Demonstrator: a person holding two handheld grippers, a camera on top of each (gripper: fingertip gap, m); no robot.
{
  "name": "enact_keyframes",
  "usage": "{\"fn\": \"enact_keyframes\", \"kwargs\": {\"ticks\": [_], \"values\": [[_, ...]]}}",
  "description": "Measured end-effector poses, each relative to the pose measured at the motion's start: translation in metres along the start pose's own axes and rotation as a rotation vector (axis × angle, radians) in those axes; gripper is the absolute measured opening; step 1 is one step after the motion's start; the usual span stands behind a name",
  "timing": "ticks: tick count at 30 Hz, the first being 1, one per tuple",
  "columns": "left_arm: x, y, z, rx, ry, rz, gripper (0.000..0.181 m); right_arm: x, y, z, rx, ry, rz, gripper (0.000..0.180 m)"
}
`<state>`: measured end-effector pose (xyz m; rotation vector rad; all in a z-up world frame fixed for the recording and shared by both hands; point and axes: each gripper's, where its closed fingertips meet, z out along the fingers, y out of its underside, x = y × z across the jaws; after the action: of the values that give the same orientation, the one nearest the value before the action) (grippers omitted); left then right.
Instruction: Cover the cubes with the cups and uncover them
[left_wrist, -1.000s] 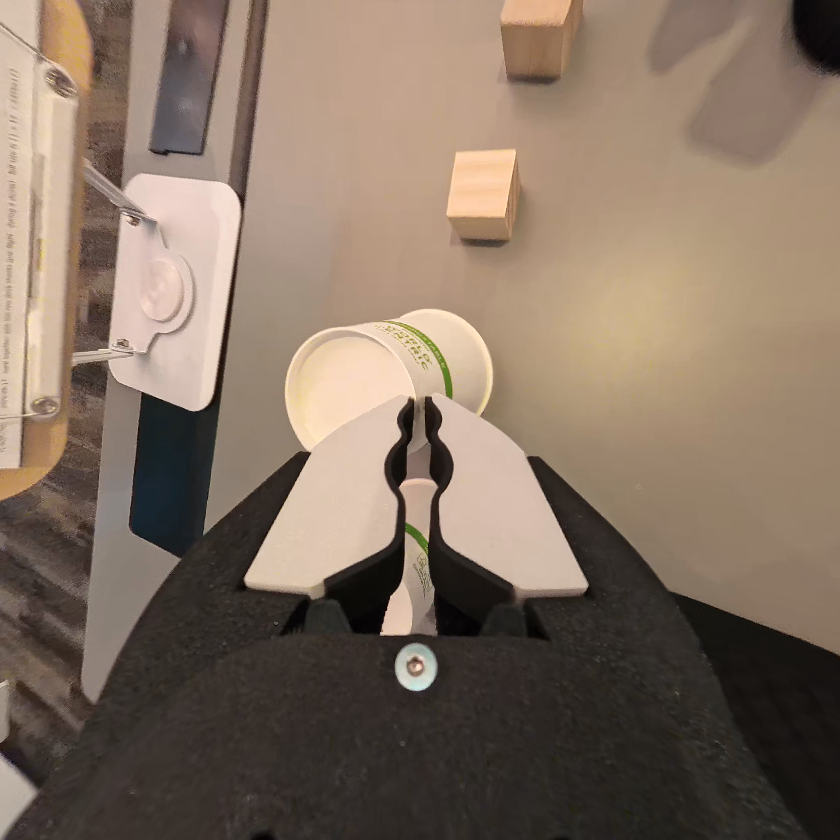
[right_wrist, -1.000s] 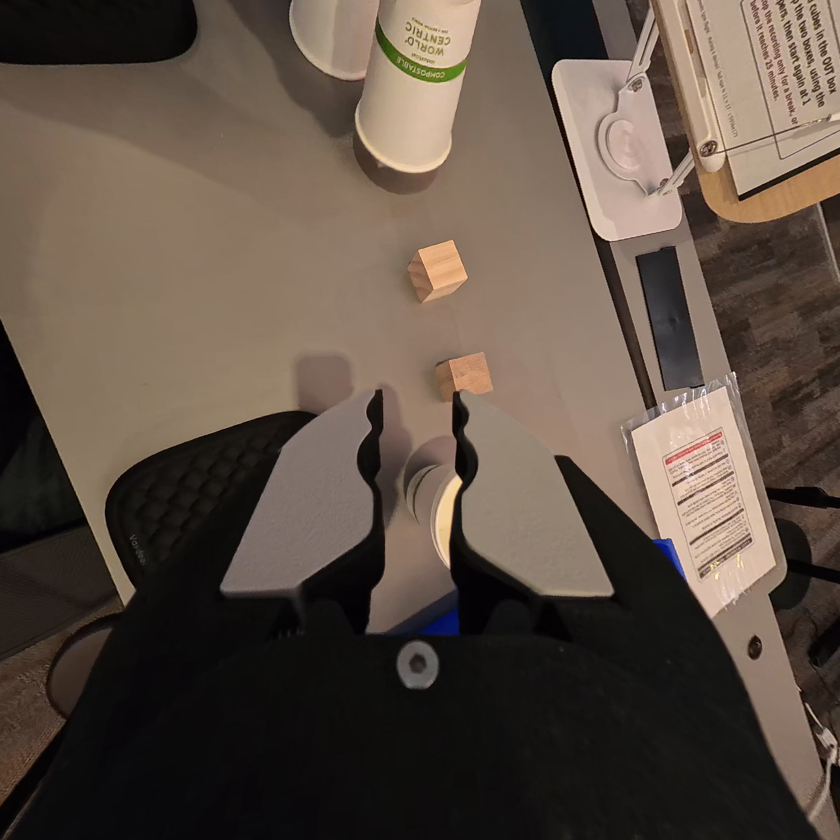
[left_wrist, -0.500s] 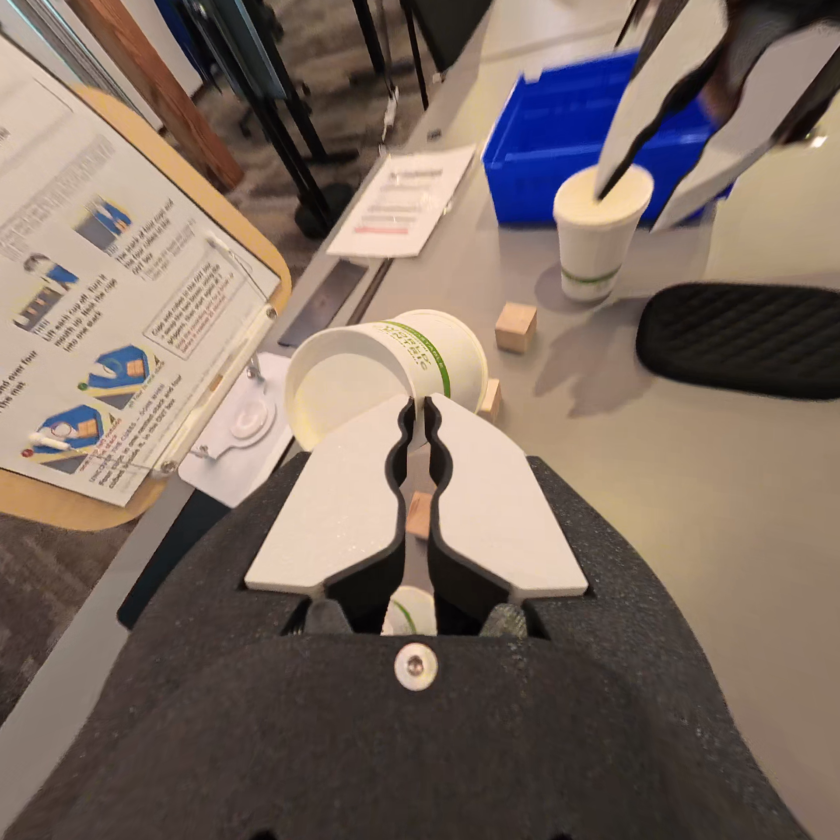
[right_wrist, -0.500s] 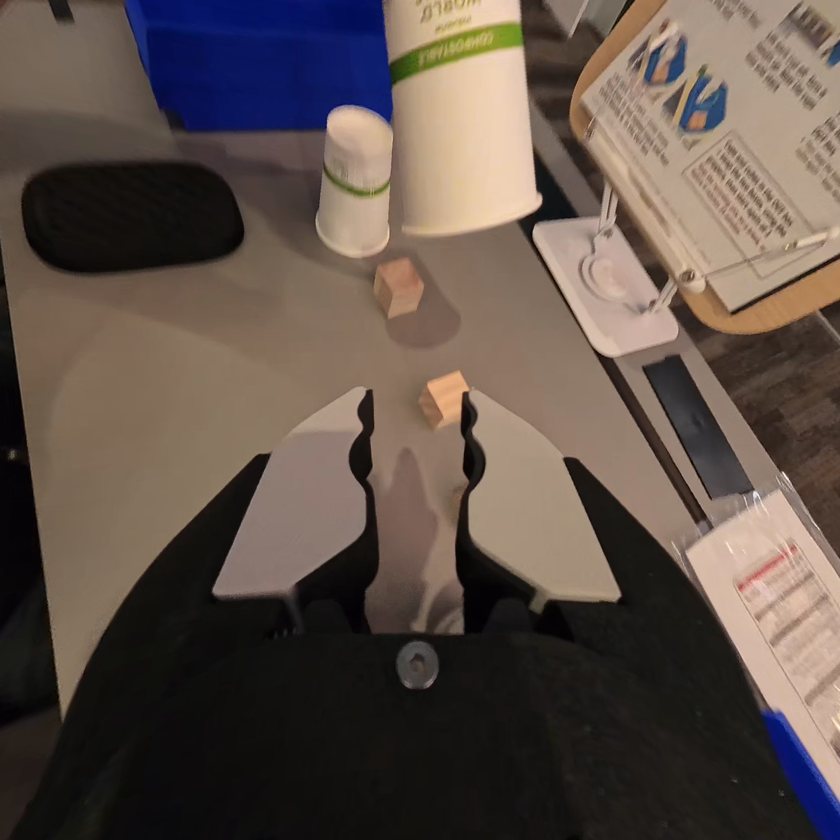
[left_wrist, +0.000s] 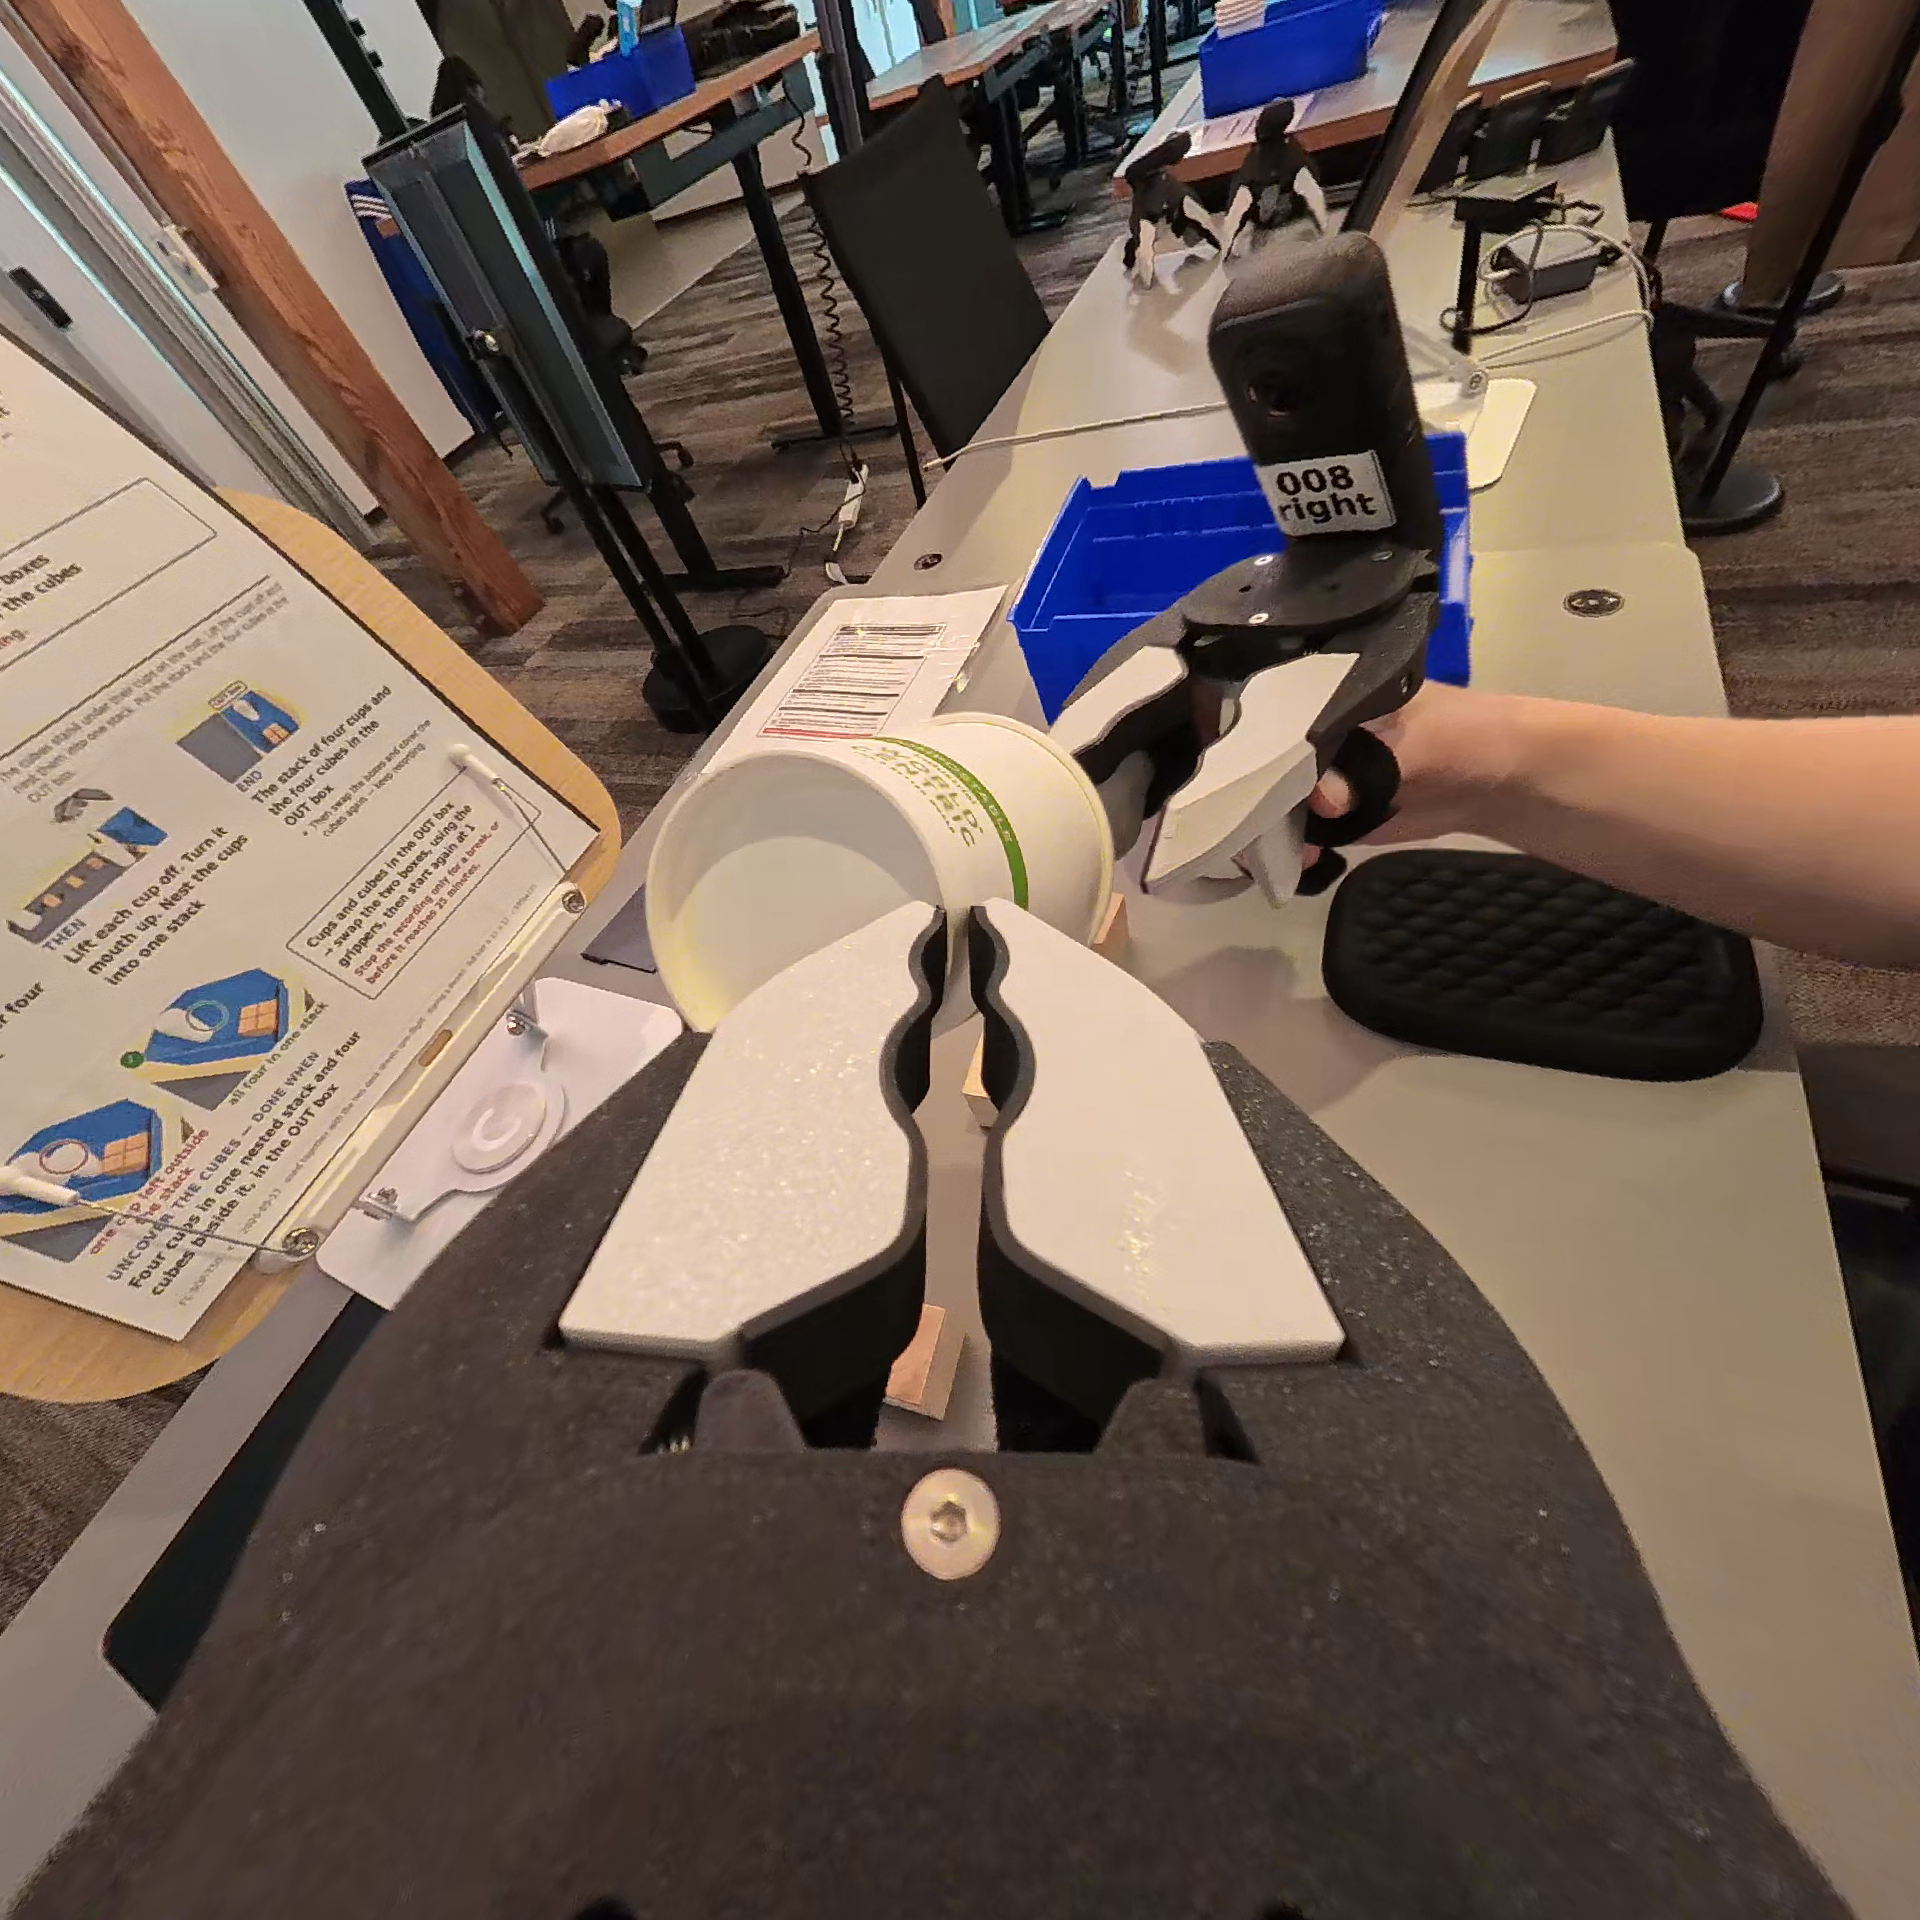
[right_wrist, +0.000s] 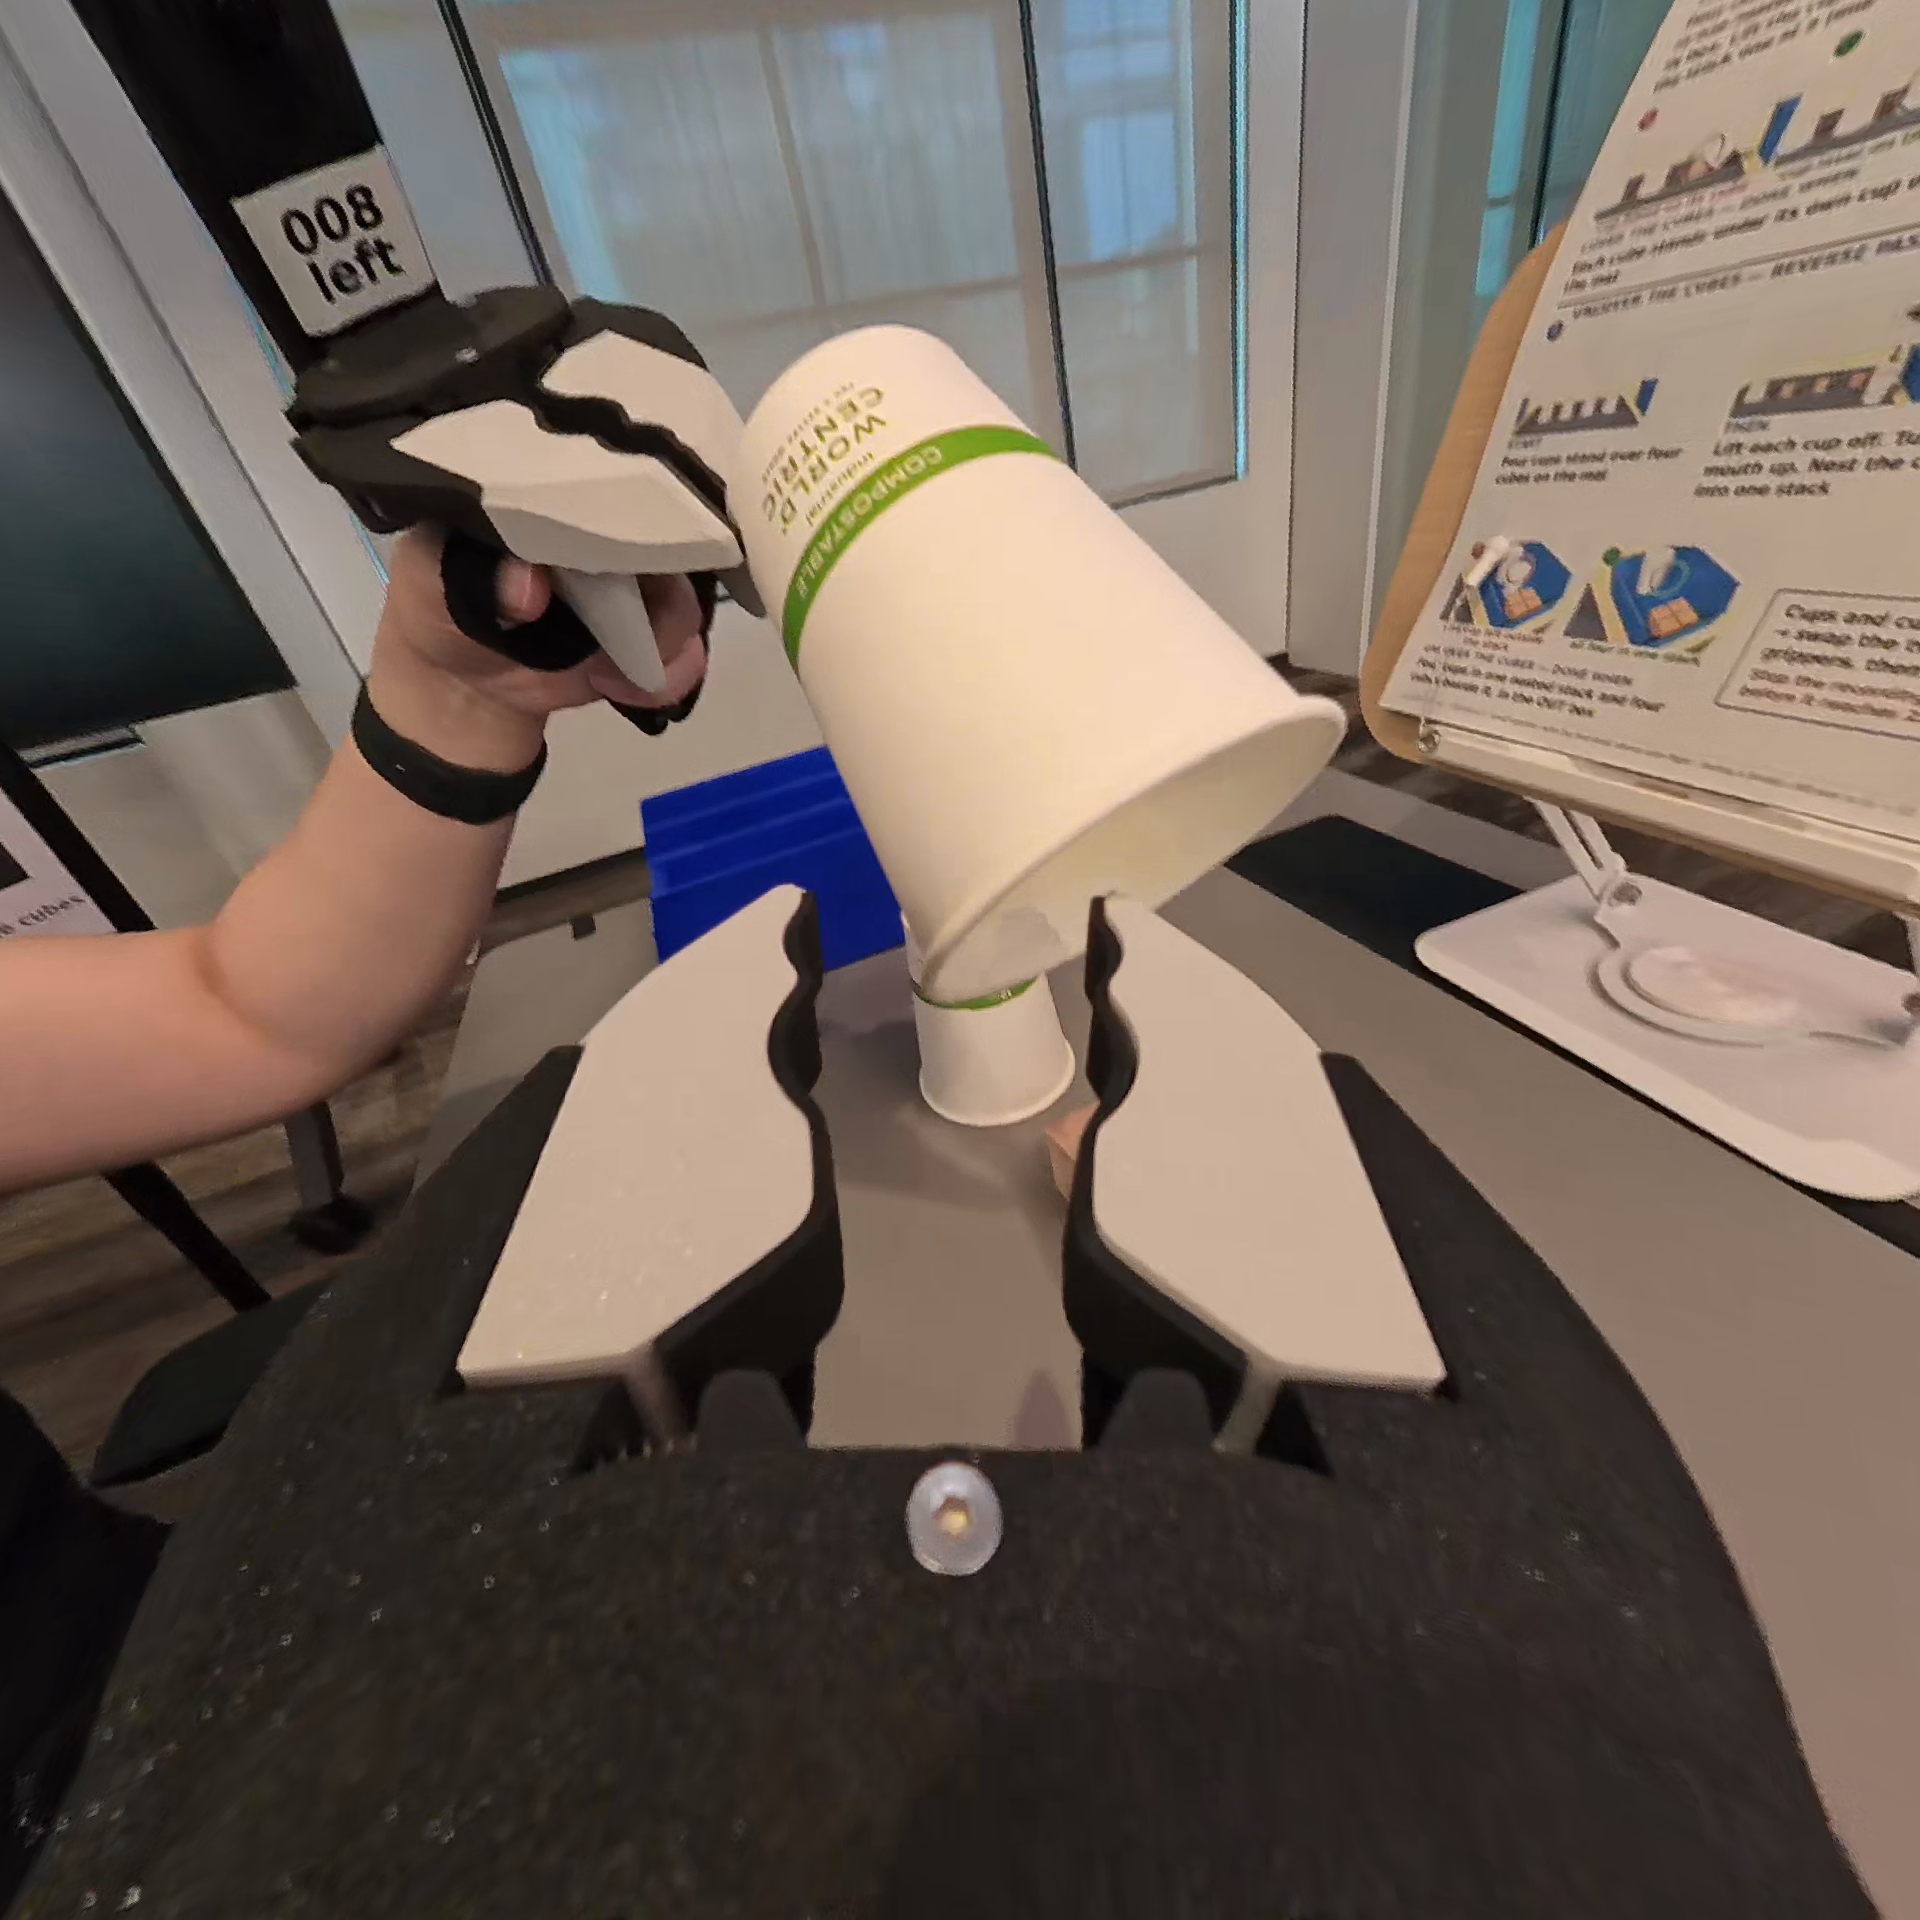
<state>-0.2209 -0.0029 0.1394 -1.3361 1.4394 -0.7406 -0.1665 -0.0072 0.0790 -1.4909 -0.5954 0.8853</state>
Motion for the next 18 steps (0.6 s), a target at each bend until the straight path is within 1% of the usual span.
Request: {"fn": "enact_keyframes", "kwargs": {"ticks": [1,6,8,10,13,18], "values": [[0.001,0.000,0.000,-0.001,0.001,0.004,0.003,-0.002,-0.002,0.002,0.016,-0.014,-0.001,0.046],[0.006,0.000,0.001,0.017,0.027,0.004,0.003,-0.011,-0.012,0.006,0.083,-0.093,0.022,0.022],[0.008,-0.001,0.000,0.033,0.037,0.017,0.004,-0.017,-0.014,0.004,0.094,-0.134,0.027,0.016],[0.009,0.002,-0.001,0.032,0.041,0.030,0.005,-0.027,-0.017,0.000,0.107,-0.202,0.023,0.003],[0.011,0.004,-0.002,0.031,0.053,0.022,0.015,-0.035,-0.023,-0.006,0.101,-0.246,0.018,0.001],[0.009,0.006,-0.016,0.058,0.061,-0.012,0.020,-0.037,-0.043,-0.030,0.010,-0.189,-0.083,0.000]]}}
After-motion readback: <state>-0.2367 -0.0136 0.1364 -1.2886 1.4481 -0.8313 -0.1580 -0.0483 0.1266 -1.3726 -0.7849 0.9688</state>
